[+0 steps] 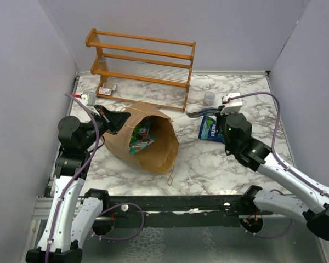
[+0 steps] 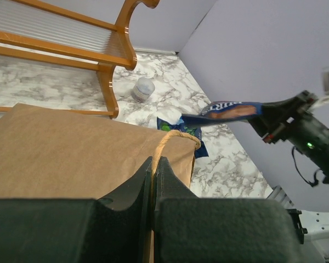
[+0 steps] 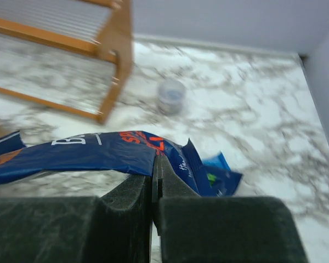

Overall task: Take the snacks out of the paper bag
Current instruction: Take out the snack from the paper bag, then place the snack at the center of the board, then take out the snack from the paper bag.

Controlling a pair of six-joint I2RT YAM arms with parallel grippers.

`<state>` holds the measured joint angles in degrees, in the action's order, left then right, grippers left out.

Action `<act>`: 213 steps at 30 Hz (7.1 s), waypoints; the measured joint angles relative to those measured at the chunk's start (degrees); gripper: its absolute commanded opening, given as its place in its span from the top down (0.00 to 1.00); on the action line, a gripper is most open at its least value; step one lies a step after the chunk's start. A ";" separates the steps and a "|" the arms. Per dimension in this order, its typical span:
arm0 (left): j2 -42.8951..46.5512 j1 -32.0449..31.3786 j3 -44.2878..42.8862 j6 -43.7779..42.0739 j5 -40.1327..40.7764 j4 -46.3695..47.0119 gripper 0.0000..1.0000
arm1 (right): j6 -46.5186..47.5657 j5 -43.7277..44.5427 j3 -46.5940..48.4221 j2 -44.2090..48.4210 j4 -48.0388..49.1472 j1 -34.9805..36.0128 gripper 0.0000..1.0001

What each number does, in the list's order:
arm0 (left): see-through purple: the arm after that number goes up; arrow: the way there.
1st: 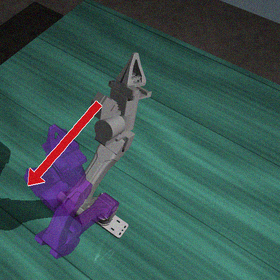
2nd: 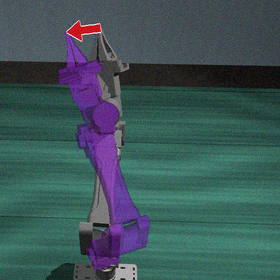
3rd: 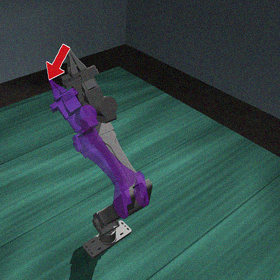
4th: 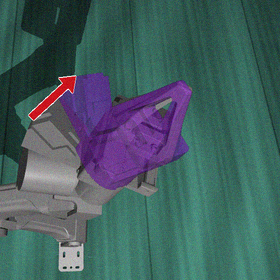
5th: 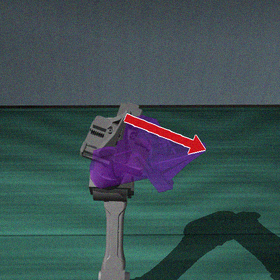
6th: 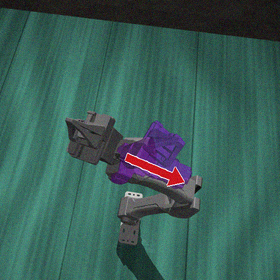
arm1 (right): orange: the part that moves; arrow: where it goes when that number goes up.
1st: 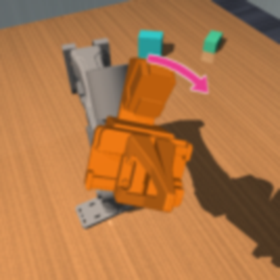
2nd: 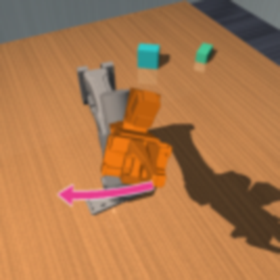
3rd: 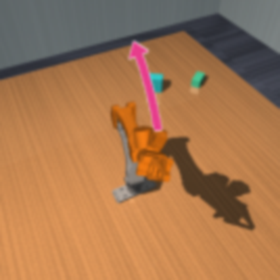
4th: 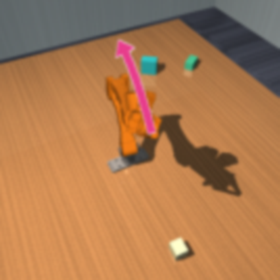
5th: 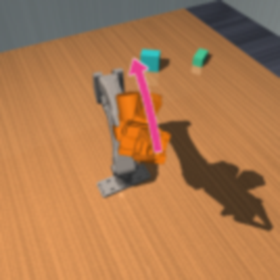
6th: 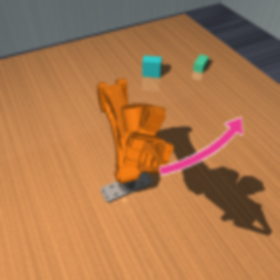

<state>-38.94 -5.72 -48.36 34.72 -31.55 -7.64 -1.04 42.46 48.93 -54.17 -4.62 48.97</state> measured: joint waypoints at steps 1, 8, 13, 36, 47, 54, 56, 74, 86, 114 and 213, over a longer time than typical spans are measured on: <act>-0.04 0.00 0.00 0.00 0.02 -0.11 1.00 | -2.51 -1.51 -0.79 -0.61 -1.84 -4.22 0.98; -0.28 0.00 0.00 0.00 0.04 -0.44 1.00 | -19.98 -13.99 -6.25 -1.36 -8.24 -17.86 0.98; -0.63 0.00 0.00 0.00 0.02 -0.37 1.00 | -28.81 -22.60 -14.43 -1.33 -8.13 -21.38 0.98; -0.57 0.00 0.00 -0.17 0.02 -0.57 1.00 | -35.58 -35.67 -22.03 -1.46 -4.52 -42.23 0.45; -0.02 0.00 0.00 -0.13 0.00 -0.57 1.00 | -32.09 -34.03 -18.58 4.00 -7.34 -42.25 0.00; 0.59 0.00 0.00 0.09 -0.02 -0.59 1.00 | -29.94 -34.03 -14.34 4.52 -9.90 -42.25 0.00; 0.70 0.00 0.00 0.20 -0.02 -0.59 1.00 | -29.40 -34.69 -13.09 4.87 -10.73 -42.25 0.00; 0.92 0.00 0.04 0.96 -0.04 -0.52 1.00 | -26.05 -63.84 -9.62 -1.36 -8.46 -42.16 0.00; 0.76 0.00 1.66 2.75 -2.03 3.15 1.00 | -21.49 -70.60 -9.62 -1.49 -2.01 -25.27 0.00; 0.70 0.00 1.88 4.39 -4.20 5.03 1.00 | 7.17 -60.76 -5.75 -5.46 5.46 0.59 0.00; 0.52 -1.07 3.17 7.74 -9.35 8.79 1.00 | -4.11 -13.92 19.52 -69.22 49.24 11.52 0.99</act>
<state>-38.41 -6.79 -45.19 42.46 -40.91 1.15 -5.15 28.53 68.45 -123.39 44.62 60.49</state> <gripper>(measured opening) 0.019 0.018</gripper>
